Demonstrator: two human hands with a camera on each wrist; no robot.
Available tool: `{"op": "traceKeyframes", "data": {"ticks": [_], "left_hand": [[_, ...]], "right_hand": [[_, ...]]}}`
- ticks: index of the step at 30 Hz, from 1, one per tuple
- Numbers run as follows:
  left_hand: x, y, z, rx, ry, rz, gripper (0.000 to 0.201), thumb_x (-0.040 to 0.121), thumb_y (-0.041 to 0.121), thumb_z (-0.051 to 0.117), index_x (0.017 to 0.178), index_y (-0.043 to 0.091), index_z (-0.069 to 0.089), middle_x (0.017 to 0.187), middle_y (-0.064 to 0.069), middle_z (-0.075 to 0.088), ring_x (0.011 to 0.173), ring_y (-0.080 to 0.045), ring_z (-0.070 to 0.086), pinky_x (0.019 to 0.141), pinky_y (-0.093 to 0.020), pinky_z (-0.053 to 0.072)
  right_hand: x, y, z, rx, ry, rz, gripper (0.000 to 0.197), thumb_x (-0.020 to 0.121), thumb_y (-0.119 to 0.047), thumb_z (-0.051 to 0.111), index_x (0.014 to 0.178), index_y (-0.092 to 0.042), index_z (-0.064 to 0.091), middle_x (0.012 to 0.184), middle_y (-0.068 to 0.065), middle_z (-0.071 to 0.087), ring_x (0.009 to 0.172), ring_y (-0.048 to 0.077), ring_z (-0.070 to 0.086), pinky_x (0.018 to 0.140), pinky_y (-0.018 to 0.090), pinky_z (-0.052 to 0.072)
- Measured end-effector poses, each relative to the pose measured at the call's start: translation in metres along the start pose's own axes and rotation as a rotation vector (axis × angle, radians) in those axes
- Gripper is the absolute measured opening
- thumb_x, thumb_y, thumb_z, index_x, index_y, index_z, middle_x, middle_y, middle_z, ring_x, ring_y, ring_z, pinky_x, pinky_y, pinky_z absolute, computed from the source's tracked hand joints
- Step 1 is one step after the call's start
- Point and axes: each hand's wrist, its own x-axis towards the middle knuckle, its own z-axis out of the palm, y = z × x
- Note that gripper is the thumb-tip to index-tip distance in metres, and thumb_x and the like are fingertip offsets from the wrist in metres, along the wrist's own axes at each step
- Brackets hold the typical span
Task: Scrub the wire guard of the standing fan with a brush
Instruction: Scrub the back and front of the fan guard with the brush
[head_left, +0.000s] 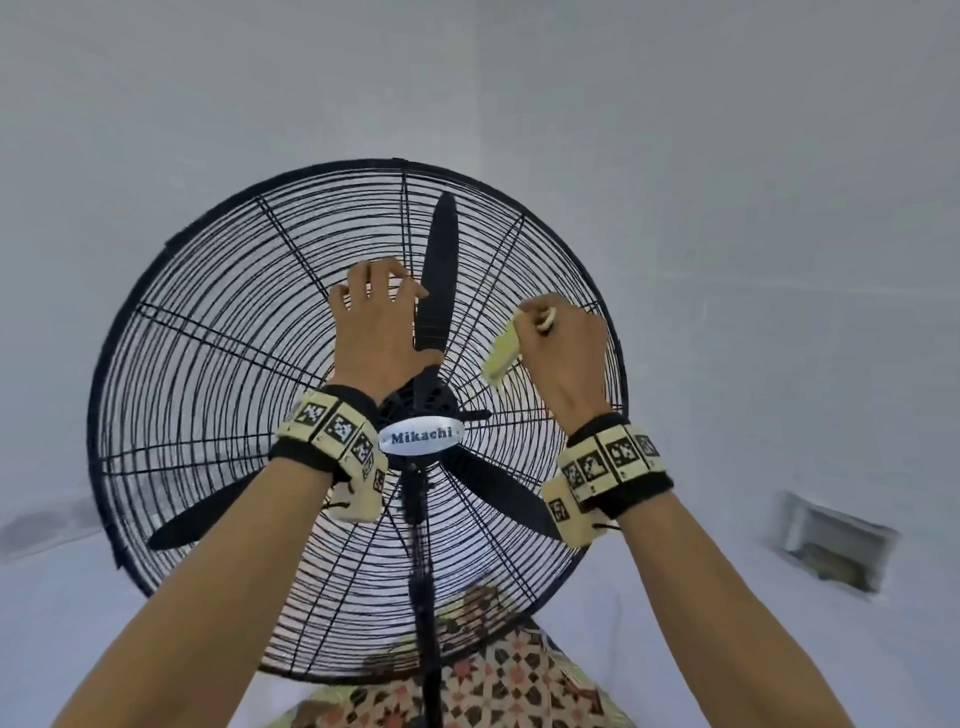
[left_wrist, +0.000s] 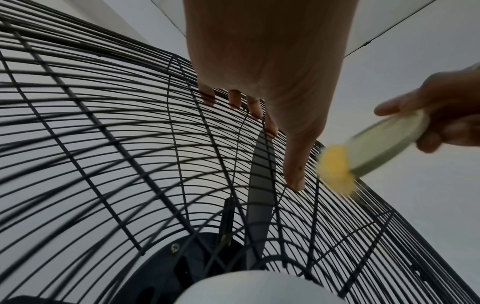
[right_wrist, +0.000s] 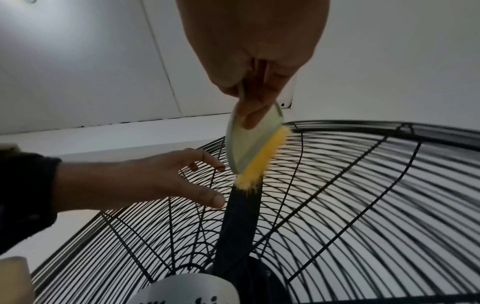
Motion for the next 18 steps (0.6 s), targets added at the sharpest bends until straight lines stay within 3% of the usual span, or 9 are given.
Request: {"op": "traceKeyframes", "data": {"ticks": [1, 2, 6, 9, 10, 12, 14, 16, 18], "left_hand": [[0.0, 0.001, 0.0, 0.0, -0.006, -0.002, 0.083, 0.066, 0.062, 0.088, 0.132, 0.026, 0.055, 0.147, -0.006, 0.037, 0.142, -0.038, 0.026, 0.113, -0.058, 0.025], [0.0, 0.001, -0.001, -0.002, -0.013, -0.004, 0.082, 0.066, 0.062, 0.088, 0.132, 0.026, 0.055, 0.147, -0.005, 0.036, 0.142, -0.038, 0.025, 0.114, -0.058, 0.025], [0.0, 0.0, -0.001, -0.011, -0.033, -0.017, 0.082, 0.066, 0.059, 0.089, 0.132, 0.026, 0.055, 0.147, -0.005, 0.036, 0.143, -0.037, 0.025, 0.115, -0.058, 0.024], [0.002, 0.006, -0.009, 0.061, -0.054, -0.009, 0.08, 0.066, 0.059, 0.089, 0.131, 0.023, 0.058, 0.144, -0.008, 0.041, 0.138, -0.038, 0.032, 0.114, -0.057, 0.027], [0.004, 0.011, -0.013, 0.119, -0.053, 0.005, 0.078, 0.068, 0.06, 0.087, 0.13, 0.022, 0.058, 0.142, -0.01, 0.044, 0.135, -0.038, 0.037, 0.113, -0.056, 0.029], [0.011, 0.022, -0.024, 0.155, 0.005, 0.021, 0.066, 0.078, 0.057, 0.08, 0.128, 0.02, 0.058, 0.134, -0.012, 0.051, 0.125, -0.038, 0.048, 0.106, -0.055, 0.036], [0.027, 0.03, -0.034, 0.068, 0.097, 0.032, 0.053, 0.085, 0.045, 0.075, 0.127, 0.018, 0.058, 0.131, -0.013, 0.053, 0.122, -0.038, 0.05, 0.101, -0.055, 0.041], [0.05, 0.034, -0.036, 0.078, 0.101, 0.089, 0.058, 0.086, 0.041, 0.074, 0.137, 0.02, 0.054, 0.146, -0.014, 0.046, 0.136, -0.039, 0.041, 0.108, -0.057, 0.036], [0.073, 0.036, -0.033, 0.133, 0.013, 0.148, 0.065, 0.088, 0.047, 0.071, 0.146, 0.026, 0.051, 0.16, -0.012, 0.034, 0.148, -0.041, 0.028, 0.118, -0.061, 0.025]], "right_hand": [[0.001, -0.001, 0.002, 0.081, 0.019, -0.022, 0.018, 0.099, -0.021, 0.06, 0.106, -0.015, 0.075, 0.073, -0.007, 0.07, 0.058, 0.006, 0.064, 0.061, 0.023, 0.055], [0.001, -0.003, 0.004, 0.143, 0.037, -0.038, 0.019, 0.099, -0.021, 0.059, 0.108, -0.016, 0.075, 0.074, -0.007, 0.07, 0.058, 0.006, 0.063, 0.06, 0.024, 0.054], [0.004, 0.001, 0.001, 0.091, 0.012, 0.011, 0.016, 0.1, -0.017, 0.059, 0.105, -0.01, 0.073, 0.075, -0.006, 0.067, 0.057, -0.003, 0.055, 0.065, 0.002, 0.039], [0.012, 0.009, -0.013, -0.077, -0.072, 0.041, 0.017, 0.1, -0.016, 0.059, 0.097, -0.006, 0.073, 0.076, 0.0, 0.068, 0.056, -0.005, 0.048, 0.06, -0.003, 0.037], [0.016, 0.01, -0.017, -0.048, -0.078, 0.029, 0.018, 0.101, -0.016, 0.058, 0.097, -0.007, 0.074, 0.076, -0.001, 0.069, 0.057, -0.002, 0.054, 0.063, 0.0, 0.043], [0.027, 0.009, -0.021, 0.114, -0.031, -0.004, 0.018, 0.1, -0.016, 0.058, 0.1, -0.009, 0.075, 0.078, -0.004, 0.07, 0.064, 0.007, 0.068, 0.065, 0.024, 0.061], [0.037, 0.007, -0.02, 0.225, 0.018, -0.036, 0.016, 0.101, -0.021, 0.06, 0.103, -0.014, 0.075, 0.082, -0.006, 0.072, 0.071, 0.011, 0.072, 0.064, 0.039, 0.064], [0.045, 0.007, -0.016, 0.232, 0.018, -0.07, 0.014, 0.101, -0.025, 0.061, 0.103, -0.018, 0.074, 0.083, -0.004, 0.073, 0.072, 0.013, 0.072, 0.063, 0.042, 0.063], [0.048, 0.011, -0.013, 0.285, -0.009, -0.014, 0.013, 0.099, -0.017, 0.061, 0.102, -0.015, 0.074, 0.085, 0.0, 0.073, 0.066, 0.012, 0.07, 0.059, 0.035, 0.062]]}}
